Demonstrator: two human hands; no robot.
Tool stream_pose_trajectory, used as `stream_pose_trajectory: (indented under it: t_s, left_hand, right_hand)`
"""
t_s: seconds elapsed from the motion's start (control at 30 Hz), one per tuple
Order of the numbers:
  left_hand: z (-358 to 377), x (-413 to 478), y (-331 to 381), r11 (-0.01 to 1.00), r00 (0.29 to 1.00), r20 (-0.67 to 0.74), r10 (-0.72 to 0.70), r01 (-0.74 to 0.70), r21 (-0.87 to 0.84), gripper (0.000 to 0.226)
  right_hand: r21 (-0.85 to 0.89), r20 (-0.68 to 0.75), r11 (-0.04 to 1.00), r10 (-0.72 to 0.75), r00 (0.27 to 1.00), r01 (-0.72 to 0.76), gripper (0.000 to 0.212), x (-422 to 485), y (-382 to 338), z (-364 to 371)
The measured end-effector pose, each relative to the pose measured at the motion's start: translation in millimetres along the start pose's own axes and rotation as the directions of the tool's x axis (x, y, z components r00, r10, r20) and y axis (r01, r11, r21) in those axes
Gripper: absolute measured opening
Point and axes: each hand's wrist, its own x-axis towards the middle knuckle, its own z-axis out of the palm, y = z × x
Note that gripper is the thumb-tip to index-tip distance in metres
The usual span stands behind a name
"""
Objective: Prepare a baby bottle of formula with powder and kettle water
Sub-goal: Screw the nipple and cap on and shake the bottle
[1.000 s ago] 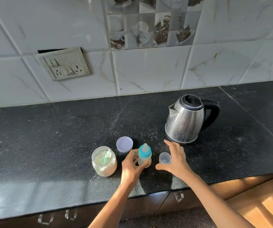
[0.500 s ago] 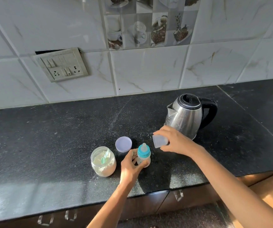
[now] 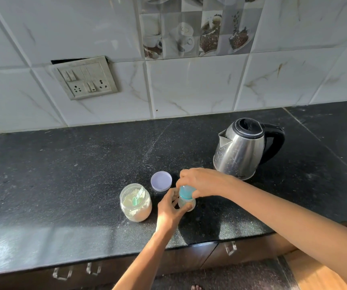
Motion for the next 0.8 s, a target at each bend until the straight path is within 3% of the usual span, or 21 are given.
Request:
stream_pose_trajectory:
  t_s: [0.27, 0.4, 0.47, 0.57, 0.67, 0.8]
  left_hand:
    - [1.9, -2.0, 3.4, 1.0, 1.0, -0.024, 0.017, -0.016, 0.009, 0.042]
    - [1.9, -3.2, 4.4, 1.0, 0.999, -0.024, 0.022, -0.022, 0.002, 0.041]
    - [1.7, -3.6, 5.0, 0.999, 0.999, -0.019, 0.033, -0.033, 0.007, 0.039]
    - [1.4, -4.7, 6.2, 0.999, 0.999, -0.019, 0.039, -0.039, -0.001, 0.036]
    - [1.4, -5.4, 5.8, 0.999, 0.999, -0.037, 0.026, -0.026, -0.019, 0.037]
    - [0.4, -3.1, 2.9, 0.999, 0.999, -0.004, 0.044, -0.044, -0.001, 0.038]
  right_hand:
    - [0.17, -0.012, 0.985, 0.022, 1.0, -0.02, 0.041, 1.6, 11.3, 13.2]
    - [0.186, -0.133, 0.975, 0.145, 0.98, -0.119, 0.04, 2.3, 1.2, 25.9]
    - [0.157, -0.232, 0.961, 0.259, 0.937, -0.227, 0.042, 4.3, -10.5, 34.9]
    - [0.131, -0.302, 0.866, 0.498, 0.813, -0.482, 0.049, 8.9, -32.8, 42.1]
    - [0.216, -0.225, 0.773, 0.633, 0.741, -0.596, 0.064, 13.8, -39.8, 37.1]
    - [0.347, -0.013, 0.761, 0.588, 0.809, -0.548, 0.073, 5.5, -26.0, 26.8]
